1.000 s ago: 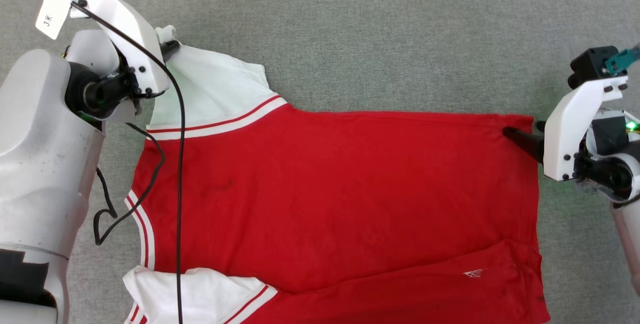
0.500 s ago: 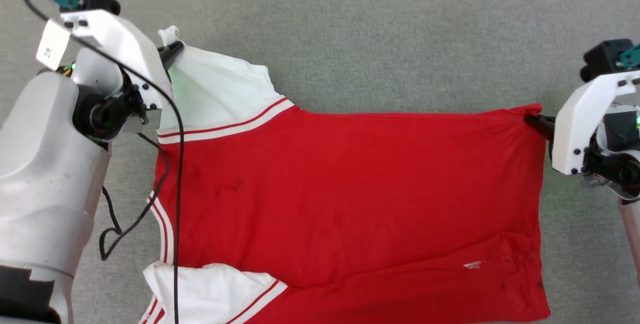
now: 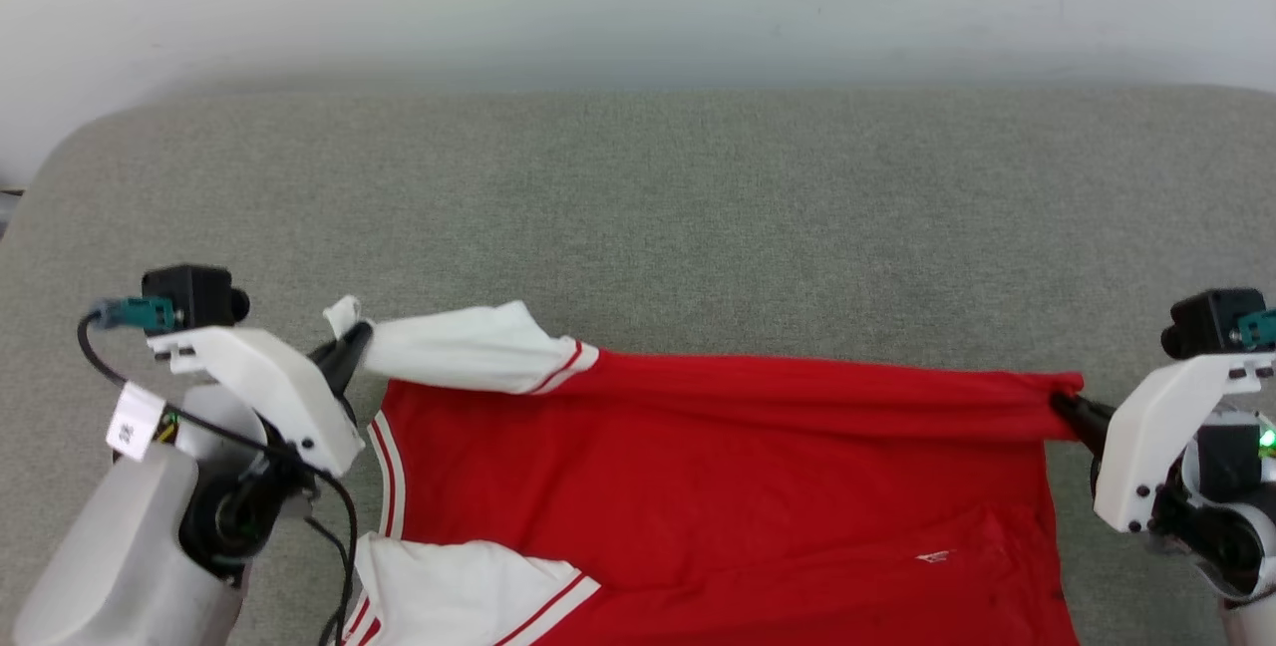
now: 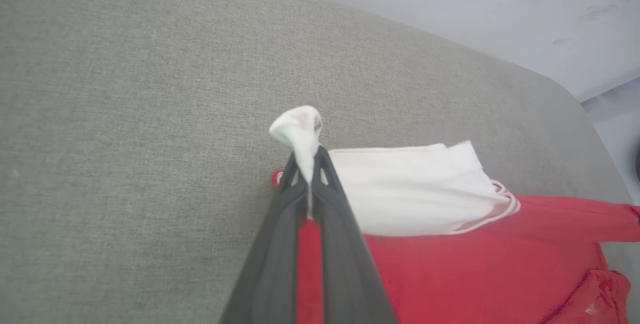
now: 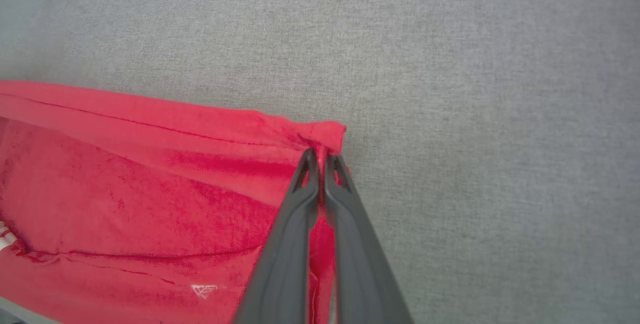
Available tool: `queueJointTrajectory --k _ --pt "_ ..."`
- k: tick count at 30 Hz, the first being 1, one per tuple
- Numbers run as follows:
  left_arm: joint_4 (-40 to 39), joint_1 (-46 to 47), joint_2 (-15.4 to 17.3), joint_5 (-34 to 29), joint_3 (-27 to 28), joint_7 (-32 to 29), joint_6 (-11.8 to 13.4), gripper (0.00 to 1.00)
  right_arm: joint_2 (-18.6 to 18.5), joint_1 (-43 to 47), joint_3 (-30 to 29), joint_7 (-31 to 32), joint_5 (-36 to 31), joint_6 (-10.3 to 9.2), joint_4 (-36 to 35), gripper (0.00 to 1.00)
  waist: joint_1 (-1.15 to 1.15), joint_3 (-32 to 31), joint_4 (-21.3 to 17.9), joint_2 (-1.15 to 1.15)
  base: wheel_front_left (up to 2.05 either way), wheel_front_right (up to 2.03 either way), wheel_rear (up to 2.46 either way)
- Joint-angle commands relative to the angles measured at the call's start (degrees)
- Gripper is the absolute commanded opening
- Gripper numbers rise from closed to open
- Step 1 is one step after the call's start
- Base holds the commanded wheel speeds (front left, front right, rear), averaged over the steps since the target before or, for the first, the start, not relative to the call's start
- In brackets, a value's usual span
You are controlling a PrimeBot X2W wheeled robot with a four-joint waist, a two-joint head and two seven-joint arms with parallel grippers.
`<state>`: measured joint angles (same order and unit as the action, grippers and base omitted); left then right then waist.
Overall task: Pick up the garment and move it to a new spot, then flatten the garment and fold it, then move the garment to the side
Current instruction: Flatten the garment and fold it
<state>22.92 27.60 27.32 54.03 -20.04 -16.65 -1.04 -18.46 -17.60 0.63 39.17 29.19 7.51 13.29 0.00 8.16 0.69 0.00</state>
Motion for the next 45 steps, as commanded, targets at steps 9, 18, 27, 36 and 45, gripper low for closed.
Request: queueJointTrajectory --k 9,18,27,36,45 --pt "-12.0 -19.1 1.8 2.2 0.8 0.3 6.5 0.00 2.8 10.1 -3.5 -3.5 -0.1 -0.05 -0.8 0.00 0.00 -4.7 1.0 0.00 0.00 0.00 0.00" --pt "-15.0 -29.9 -0.6 4.0 -0.7 0.5 9.6 0.00 5.4 16.6 -4.6 -8.5 -0.8 -0.05 2.0 0.00 0.00 -6.7 1.0 0.00 0.00 0.00 0.00" --pt "-11.6 -29.2 -3.7 2.6 -2.4 4.5 7.9 1.00 6.1 18.5 -2.2 -18.5 0.1 -0.04 3.3 1.00 0.00 -6.9 0.7 0.00 0.00 0.00 0.00" --pt "-13.9 -25.8 -3.7 -5.7 -1.1 19.5 6.3 1.00 5.5 17.1 -3.8 -22.1 0.1 -0.05 -0.2 1.00 0.00 -7.5 0.1 0.00 0.00 0.00 0.00" --pt "-20.8 -23.6 -3.8 -17.2 0.3 31.2 8.6 1.00 3.4 16.0 -8.4 -9.9 -2.5 -0.05 -4.8 1.00 0.00 -7.1 -0.1 0.00 0.00 0.00 0.00"
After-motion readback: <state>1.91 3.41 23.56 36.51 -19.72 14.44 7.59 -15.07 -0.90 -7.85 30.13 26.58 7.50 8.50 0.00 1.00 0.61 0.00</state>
